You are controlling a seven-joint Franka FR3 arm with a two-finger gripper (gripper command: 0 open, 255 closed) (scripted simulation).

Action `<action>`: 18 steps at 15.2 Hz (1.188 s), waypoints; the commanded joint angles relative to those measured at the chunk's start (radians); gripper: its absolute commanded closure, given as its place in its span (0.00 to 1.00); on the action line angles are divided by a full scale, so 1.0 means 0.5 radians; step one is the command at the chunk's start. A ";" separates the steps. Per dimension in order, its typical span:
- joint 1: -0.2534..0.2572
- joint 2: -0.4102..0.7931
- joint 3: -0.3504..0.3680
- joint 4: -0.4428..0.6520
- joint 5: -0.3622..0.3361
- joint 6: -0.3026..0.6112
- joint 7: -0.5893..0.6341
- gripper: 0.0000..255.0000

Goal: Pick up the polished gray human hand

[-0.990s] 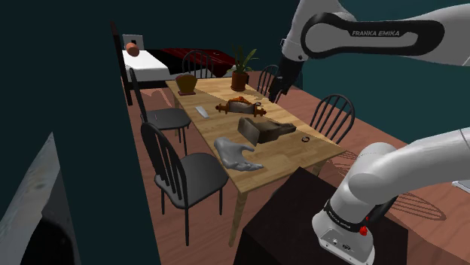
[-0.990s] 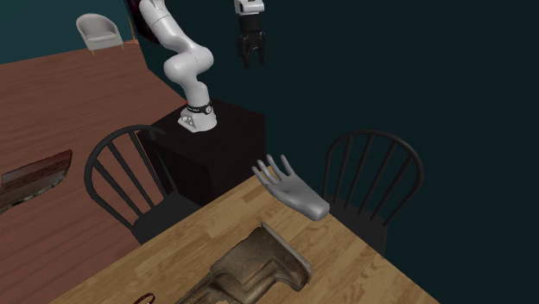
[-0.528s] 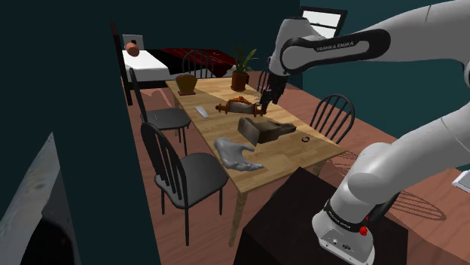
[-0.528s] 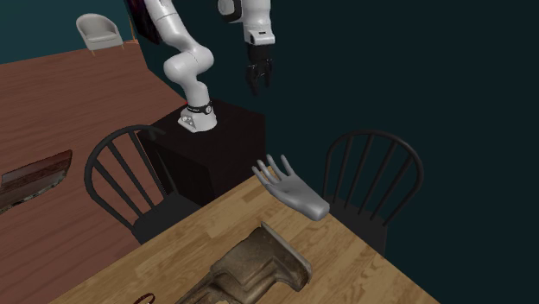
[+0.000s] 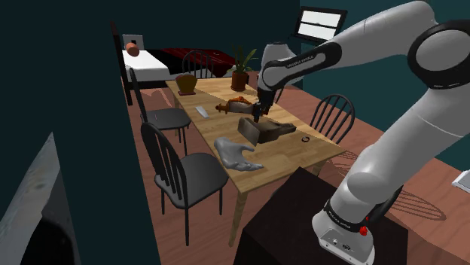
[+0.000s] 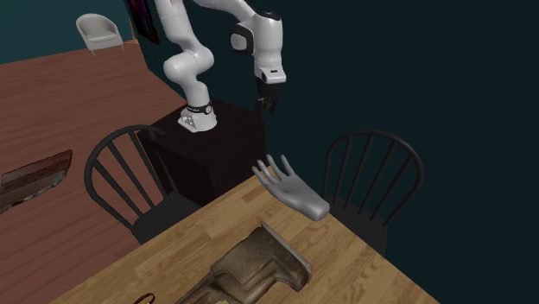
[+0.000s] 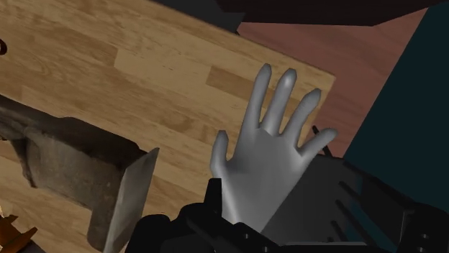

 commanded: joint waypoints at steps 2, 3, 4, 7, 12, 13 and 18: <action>-0.010 0.220 -0.029 0.066 0.016 0.105 -0.068 0.00; -0.014 0.297 -0.038 0.096 0.024 0.136 -0.093 0.00; -0.020 0.375 -0.046 0.129 0.034 0.165 -0.118 0.00; -0.041 0.610 -0.060 0.239 0.065 0.240 -0.193 0.00; -0.092 1.005 -0.060 0.465 0.118 0.325 -0.309 0.00; -0.104 1.084 -0.057 0.517 0.127 0.336 -0.329 0.00; -0.167 1.479 -0.038 0.807 0.158 0.358 -0.420 0.00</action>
